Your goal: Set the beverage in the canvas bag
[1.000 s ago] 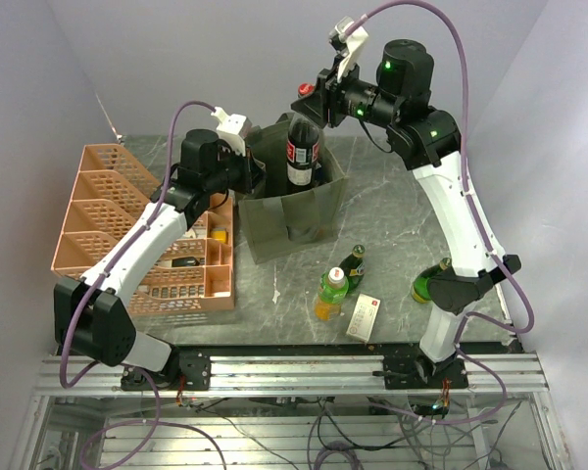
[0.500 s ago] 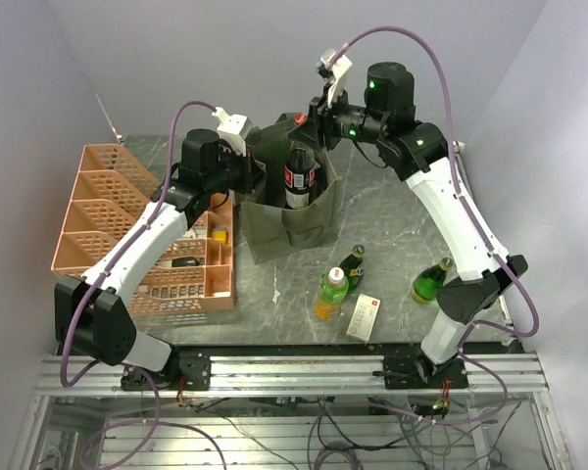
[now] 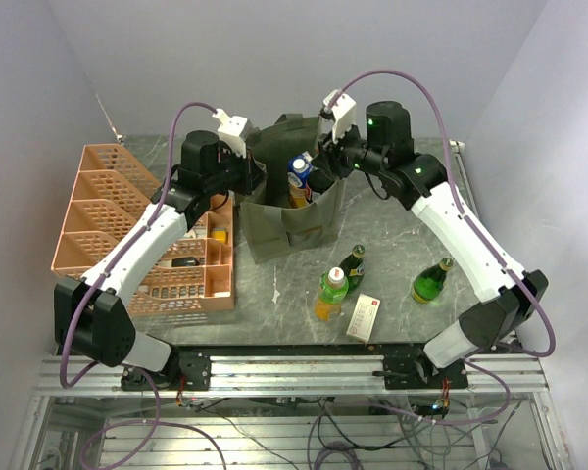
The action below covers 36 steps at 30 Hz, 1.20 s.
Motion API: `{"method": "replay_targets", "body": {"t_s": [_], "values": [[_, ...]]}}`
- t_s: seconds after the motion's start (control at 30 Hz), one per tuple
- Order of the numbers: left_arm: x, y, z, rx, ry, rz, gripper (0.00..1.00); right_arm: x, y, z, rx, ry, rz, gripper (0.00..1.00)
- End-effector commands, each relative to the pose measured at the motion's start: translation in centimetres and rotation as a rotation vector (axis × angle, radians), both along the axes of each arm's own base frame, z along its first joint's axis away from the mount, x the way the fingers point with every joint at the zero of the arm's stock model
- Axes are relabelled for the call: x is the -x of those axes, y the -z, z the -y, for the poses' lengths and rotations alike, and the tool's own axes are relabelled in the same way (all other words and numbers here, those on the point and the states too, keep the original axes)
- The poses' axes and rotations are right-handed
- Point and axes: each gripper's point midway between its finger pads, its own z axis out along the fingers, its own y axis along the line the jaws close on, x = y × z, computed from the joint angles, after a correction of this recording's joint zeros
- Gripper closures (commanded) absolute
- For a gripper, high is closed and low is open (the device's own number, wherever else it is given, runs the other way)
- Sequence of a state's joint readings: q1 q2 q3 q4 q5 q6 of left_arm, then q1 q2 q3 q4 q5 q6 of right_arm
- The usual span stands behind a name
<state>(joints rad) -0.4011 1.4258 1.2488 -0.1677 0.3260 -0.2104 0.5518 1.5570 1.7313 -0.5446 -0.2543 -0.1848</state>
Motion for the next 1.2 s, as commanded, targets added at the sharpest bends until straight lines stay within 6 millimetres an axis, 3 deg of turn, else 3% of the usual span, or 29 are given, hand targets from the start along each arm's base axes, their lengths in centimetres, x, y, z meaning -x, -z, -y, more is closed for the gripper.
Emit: {"method": "replay_targets", "body": {"t_s": [0.0, 0.23, 0.67, 1.0, 1.17], "values": [[0.9, -0.9, 0.8, 0.010, 0.067, 0.075, 0.93, -1.3, -7.8, 2.3, -0.078, 0.119, 0.294, 1.00], [1.3, -0.8, 1.2, 0.011, 0.088, 0.070, 0.93, -2.2, -5.9, 2.0, -0.071, 0.132, 0.276, 1.00], [1.7, -1.4, 1.1, 0.022, 0.089, 0.084, 0.93, -3.3, 1.2, 0.7, 0.033, 0.078, 0.177, 1.00], [1.8, -1.3, 1.0, 0.019, 0.089, 0.093, 0.93, -3.9, 6.1, 1.2, 0.130, 0.090, 0.097, 1.00], [1.8, -1.0, 1.1, 0.017, 0.091, 0.089, 0.93, -4.0, 6.9, 2.2, 0.155, 0.115, 0.093, 1.00]]}}
